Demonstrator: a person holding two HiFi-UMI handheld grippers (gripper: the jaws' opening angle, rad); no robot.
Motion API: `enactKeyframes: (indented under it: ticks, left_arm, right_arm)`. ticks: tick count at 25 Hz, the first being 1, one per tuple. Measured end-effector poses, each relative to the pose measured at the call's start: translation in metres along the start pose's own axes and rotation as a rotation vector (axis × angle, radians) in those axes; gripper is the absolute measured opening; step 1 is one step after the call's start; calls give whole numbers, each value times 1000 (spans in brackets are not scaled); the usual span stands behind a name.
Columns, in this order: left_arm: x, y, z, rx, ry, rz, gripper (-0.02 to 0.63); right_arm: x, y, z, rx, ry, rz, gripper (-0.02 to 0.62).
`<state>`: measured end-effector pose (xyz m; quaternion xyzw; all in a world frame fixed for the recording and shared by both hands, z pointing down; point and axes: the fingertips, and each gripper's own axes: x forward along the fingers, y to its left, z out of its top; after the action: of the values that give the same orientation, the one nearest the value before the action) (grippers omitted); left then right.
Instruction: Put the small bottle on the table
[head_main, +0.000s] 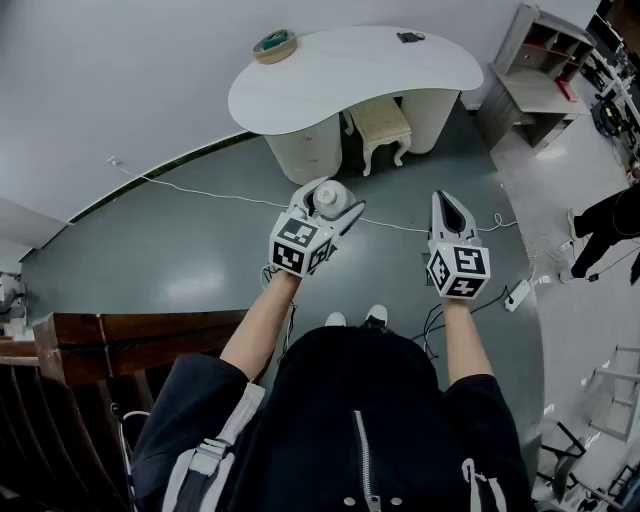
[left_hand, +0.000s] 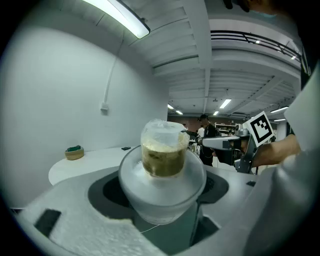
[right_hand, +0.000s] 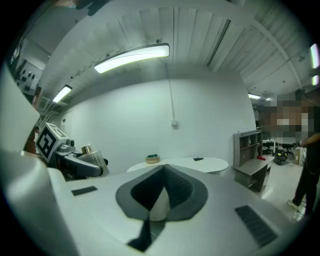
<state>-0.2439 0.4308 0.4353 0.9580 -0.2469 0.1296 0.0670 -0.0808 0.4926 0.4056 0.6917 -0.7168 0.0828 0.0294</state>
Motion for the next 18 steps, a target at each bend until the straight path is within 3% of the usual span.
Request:
enactKeyframes:
  ticks: [18]
  left_arm:
    - [55, -21, 1, -50, 17, 105, 345]
  right_arm:
    - [10, -79, -12, -3, 53, 95, 2]
